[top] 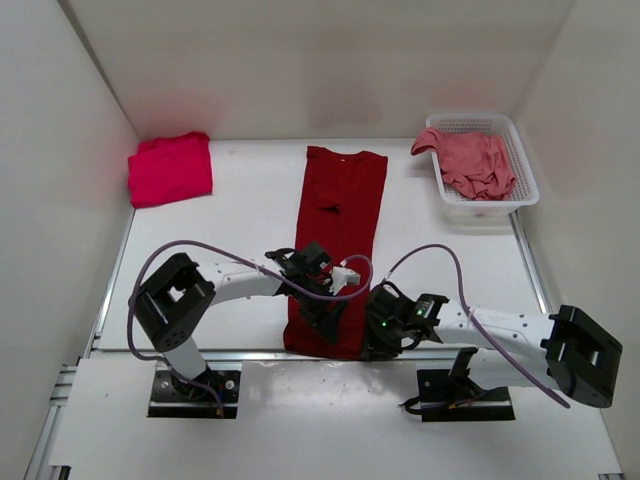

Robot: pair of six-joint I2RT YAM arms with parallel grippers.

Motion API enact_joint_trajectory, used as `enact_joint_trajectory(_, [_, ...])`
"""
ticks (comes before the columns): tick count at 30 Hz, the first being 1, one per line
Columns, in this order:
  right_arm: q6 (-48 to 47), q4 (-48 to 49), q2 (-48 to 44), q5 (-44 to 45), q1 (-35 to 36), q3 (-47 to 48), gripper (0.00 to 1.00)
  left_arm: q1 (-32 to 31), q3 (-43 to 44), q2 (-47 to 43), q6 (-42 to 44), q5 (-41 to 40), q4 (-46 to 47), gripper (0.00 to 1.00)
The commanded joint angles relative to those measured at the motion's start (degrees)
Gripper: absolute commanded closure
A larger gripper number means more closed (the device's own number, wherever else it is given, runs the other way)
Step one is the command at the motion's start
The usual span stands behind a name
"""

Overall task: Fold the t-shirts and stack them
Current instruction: Rotate the tshirt 90 degrees

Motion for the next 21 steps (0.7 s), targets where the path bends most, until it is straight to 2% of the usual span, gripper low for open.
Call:
enact_joint_trajectory(1, [1.3, 4.0, 0.8, 0.3, -0.4, -0.9, 0.7, -0.3, 2.0, 0.7, -1.7, 0.1, 3.7, 0.35])
enact_joint_trajectory(3, [1.4, 5.0, 1.3, 0.2, -0.8, -0.6, 0.78, -0.3, 1.8, 1.6, -2.3, -0.2, 4.8, 0.5])
enact_joint_trajectory(4, [1.3, 4.9, 1.9, 0.3, -0.8, -0.6, 0.82, 0.0, 1.3, 1.5, -2.7, 0.5, 5.3, 0.54])
enact_joint_trajectory(6, [1.2, 5.9, 2.8, -0.4, -1.0, -1.0, 1.0, 0.8, 1.1, 2.5, -2.9, 2.5, 6.0, 0.66])
enact_joint_trajectory(7, [1.2, 5.8, 2.7, -1.0, -1.3, -1.6, 1.0, 0.8, 0.5, 2.2, -3.4, 2.9, 6.3, 0.75])
enact_joint_trajectory(8, [1.2, 5.8, 2.3, -1.1, -1.2, -1.8, 0.99, 1.1, 0.3, 2.7, -3.6, 2.9, 6.1, 0.8])
enact_joint_trajectory(9, [1.3, 5.1, 2.1, -0.9, -1.3, -2.2, 1.0, 1.1, 0.0, 2.6, -3.7, 2.7, 6.0, 0.91])
enact_joint_trajectory(10, [1.8, 4.4, 1.3, -0.9, -1.3, -2.3, 1.0, 1.1, 0.0, 2.2, -3.6, 2.6, 5.7, 0.97])
enact_joint_trajectory(12, [1.4, 2.9, -1.7, -0.9, -1.7, -2.9, 1.0, 0.8, -0.4, 1.2, -3.0, 3.3, 4.7, 1.0])
enact_joint_trajectory(17, [0.0, 3.3, -7.7, -3.4, -3.6, -6.6, 1.0, -1.9, -3.7, -3.0, -4.9, 6.7, 2.7, 1.0])
enact_joint_trajectory(21, [-1.8, 1.9, -6.6, -4.1, -3.4, -5.8, 1.0, -3.9, -7.3, -5.8, -6.3, 6.5, 2.7, 1.0])
